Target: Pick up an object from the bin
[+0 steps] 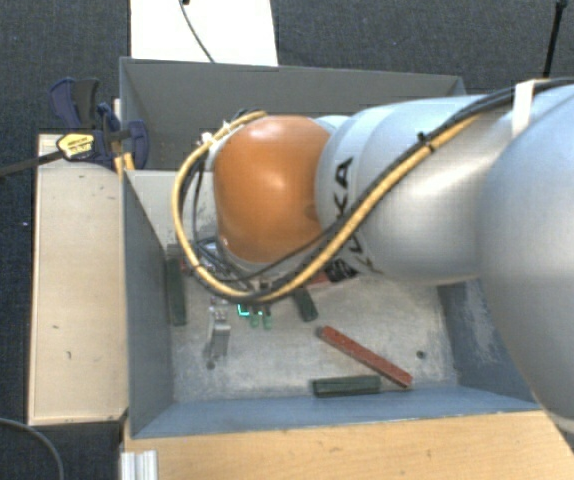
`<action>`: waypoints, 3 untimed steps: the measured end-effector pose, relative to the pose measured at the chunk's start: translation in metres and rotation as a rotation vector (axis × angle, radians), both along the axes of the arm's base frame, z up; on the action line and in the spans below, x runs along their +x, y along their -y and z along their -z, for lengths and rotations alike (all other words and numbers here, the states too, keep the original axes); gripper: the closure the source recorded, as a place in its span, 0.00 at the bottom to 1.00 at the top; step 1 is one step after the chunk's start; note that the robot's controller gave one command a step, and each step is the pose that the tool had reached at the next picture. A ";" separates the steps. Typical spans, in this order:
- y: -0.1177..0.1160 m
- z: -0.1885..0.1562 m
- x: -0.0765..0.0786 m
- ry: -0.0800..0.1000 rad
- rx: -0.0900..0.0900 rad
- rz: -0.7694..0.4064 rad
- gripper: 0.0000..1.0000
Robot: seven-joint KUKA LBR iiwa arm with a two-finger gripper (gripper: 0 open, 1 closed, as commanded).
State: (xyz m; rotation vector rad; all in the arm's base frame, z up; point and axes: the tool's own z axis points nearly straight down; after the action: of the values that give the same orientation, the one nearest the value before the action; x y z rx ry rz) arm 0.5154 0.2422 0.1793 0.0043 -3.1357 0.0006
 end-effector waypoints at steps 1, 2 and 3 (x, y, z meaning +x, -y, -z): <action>0.055 0.083 0.002 0.000 -0.004 0.130 0.00; 0.124 0.090 0.049 0.012 -0.001 0.133 0.00; 0.190 0.109 0.046 0.007 -0.001 -0.137 0.00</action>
Offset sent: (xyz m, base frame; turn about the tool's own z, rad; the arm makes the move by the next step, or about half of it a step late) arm 0.0028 -0.0515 -0.0789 0.1283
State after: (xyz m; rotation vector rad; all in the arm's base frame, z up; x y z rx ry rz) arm 0.5615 0.0526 0.0705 0.2195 -3.1353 0.0023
